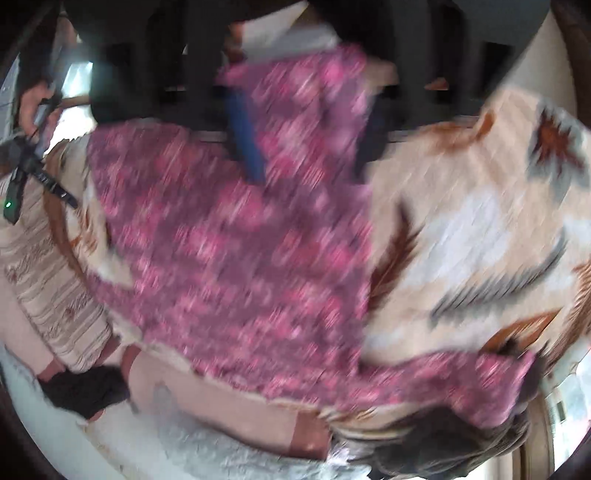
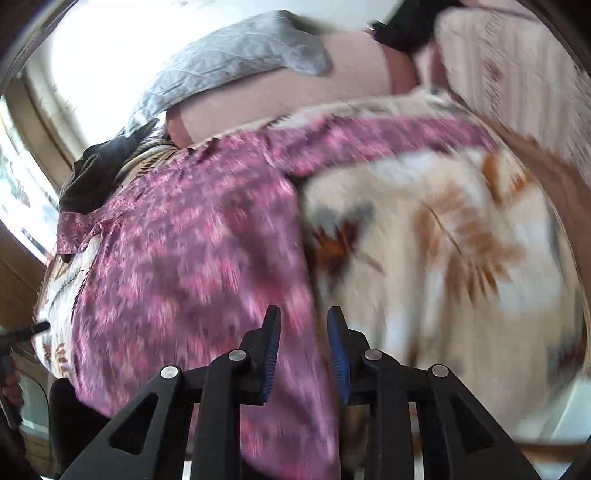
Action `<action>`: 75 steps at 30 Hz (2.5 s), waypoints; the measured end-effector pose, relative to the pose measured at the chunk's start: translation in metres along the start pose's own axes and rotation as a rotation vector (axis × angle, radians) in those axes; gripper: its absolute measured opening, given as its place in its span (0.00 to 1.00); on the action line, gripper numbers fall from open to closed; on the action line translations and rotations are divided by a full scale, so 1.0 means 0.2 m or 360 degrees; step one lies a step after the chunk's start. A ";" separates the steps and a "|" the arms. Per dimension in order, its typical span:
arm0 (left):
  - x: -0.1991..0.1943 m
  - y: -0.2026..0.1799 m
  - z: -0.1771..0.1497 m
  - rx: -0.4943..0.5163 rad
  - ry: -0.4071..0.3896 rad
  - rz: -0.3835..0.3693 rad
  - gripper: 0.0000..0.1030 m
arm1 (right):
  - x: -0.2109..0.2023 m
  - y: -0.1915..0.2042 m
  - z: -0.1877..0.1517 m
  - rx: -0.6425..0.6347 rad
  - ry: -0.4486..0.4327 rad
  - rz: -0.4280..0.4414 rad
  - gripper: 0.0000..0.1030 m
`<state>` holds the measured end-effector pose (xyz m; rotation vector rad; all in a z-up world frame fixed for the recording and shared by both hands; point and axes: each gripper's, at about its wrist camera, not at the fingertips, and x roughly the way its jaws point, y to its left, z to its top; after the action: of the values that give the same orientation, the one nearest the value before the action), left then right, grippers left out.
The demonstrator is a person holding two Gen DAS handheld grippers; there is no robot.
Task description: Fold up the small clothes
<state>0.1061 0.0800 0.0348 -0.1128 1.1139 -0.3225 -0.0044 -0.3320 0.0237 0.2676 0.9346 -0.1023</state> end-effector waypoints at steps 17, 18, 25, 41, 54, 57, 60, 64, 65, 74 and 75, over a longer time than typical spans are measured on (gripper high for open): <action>0.49 -0.23 0.38 0.0150 0.0031 0.0059 0.65 | 0.32 -0.78 0.56 0.0536 -0.0096 -0.0198 0.53; 0.51 -0.24 0.43 0.0132 0.0018 0.0039 0.65 | 0.32 -0.95 0.60 0.0708 -0.0138 -0.0242 0.53; 0.74 -0.32 0.64 0.0078 0.0065 -0.0021 0.65 | 0.52 -1.56 0.69 0.1449 -0.0349 -0.0194 0.56; 0.88 -0.37 0.83 0.0168 -0.0001 -0.0031 0.65 | 0.72 -1.57 0.93 0.1386 -0.0546 -0.0287 0.12; 0.81 -0.05 0.84 -0.0073 -0.0143 -0.0061 0.65 | 0.55 -0.82 1.10 0.0924 -0.0609 -0.0124 0.11; 0.81 0.00 0.84 -0.0126 -0.0147 -0.0089 0.65 | 0.60 -0.59 1.13 0.0835 -0.0573 -0.0048 0.10; 0.81 0.06 0.86 -0.0180 -0.0137 -0.0121 0.65 | 0.66 -0.35 1.16 0.0741 -0.0528 0.0025 0.10; 0.80 0.12 0.88 -0.0243 -0.0119 -0.0162 0.65 | 0.74 -0.03 1.15 0.0625 -0.0470 0.0140 0.10; 0.80 0.13 0.88 -0.0255 -0.0118 -0.0168 0.65 | 0.77 0.05 1.15 0.0599 -0.0448 0.0172 0.10; 0.72 0.26 0.93 -0.0357 -0.0136 -0.0222 0.65 | 1.00 0.73 1.11 0.0309 -0.0193 0.0419 0.10; 0.71 0.28 0.94 -0.0369 -0.0143 -0.0232 0.65 | 1.02 0.80 1.11 0.0275 -0.0170 0.0444 0.10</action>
<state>0.3425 0.0749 -0.0188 -0.4115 1.0529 -0.3143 0.3217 -0.2323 0.0138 0.5446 0.7752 0.0595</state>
